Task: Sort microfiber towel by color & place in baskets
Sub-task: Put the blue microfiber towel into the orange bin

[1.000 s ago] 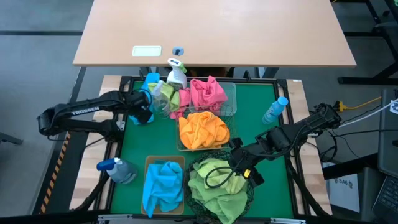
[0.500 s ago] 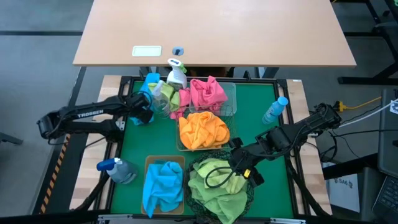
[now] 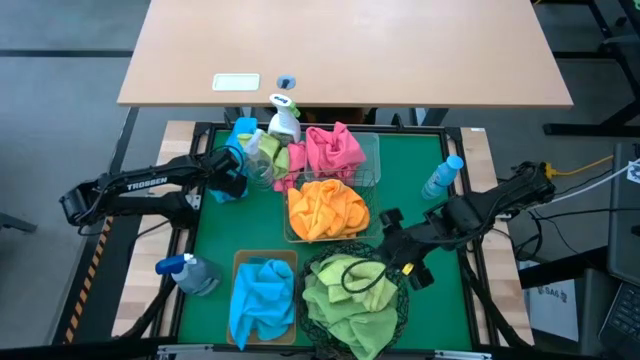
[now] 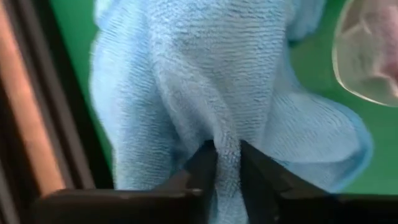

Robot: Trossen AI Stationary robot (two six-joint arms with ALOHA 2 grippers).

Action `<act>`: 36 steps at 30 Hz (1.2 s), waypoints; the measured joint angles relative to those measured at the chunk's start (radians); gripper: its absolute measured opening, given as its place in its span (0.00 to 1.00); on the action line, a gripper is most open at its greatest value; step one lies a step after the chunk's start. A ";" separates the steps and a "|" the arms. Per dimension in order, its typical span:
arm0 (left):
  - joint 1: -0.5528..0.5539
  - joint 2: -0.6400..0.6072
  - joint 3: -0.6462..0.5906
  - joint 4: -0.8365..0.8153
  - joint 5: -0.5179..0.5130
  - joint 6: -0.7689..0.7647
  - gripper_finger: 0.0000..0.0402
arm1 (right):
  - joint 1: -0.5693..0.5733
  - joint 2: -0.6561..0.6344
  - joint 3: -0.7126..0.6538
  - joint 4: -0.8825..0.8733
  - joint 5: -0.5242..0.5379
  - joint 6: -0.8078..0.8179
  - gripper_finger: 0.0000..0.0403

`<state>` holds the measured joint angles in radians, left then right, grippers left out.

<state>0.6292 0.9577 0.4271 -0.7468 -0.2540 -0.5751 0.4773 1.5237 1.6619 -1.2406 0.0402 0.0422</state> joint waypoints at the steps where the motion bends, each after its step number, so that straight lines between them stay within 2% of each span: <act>1: 0.000 0.000 0.000 0.000 0.021 -0.003 0.12 | 0.000 -0.013 0.000 -0.002 0.021 0.000 0.55; 4: 0.000 0.000 0.000 -0.005 0.085 -0.054 0.02 | 0.000 -0.051 0.000 -0.010 0.077 -0.007 0.55; 13: 0.000 -0.004 0.000 -0.028 0.285 -0.153 0.01 | 0.000 -0.110 0.000 -0.011 0.182 -0.026 0.55; 21: -0.041 -0.017 0.002 -0.133 0.444 -0.156 0.00 | 0.000 -0.110 0.000 -0.011 0.205 -0.026 0.55; 28: -0.137 -0.049 0.105 -0.260 0.449 -0.182 0.00 | 0.000 -0.110 0.000 -0.020 0.206 -0.026 0.55; 36: -0.247 -0.078 0.319 -0.312 0.444 -0.234 0.00 | 0.000 -0.109 0.000 -0.019 0.214 -0.017 0.55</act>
<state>0.3825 0.8793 0.7461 -1.0593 0.1898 -0.8093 0.4770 1.4143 1.6619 -1.2598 0.2539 0.0254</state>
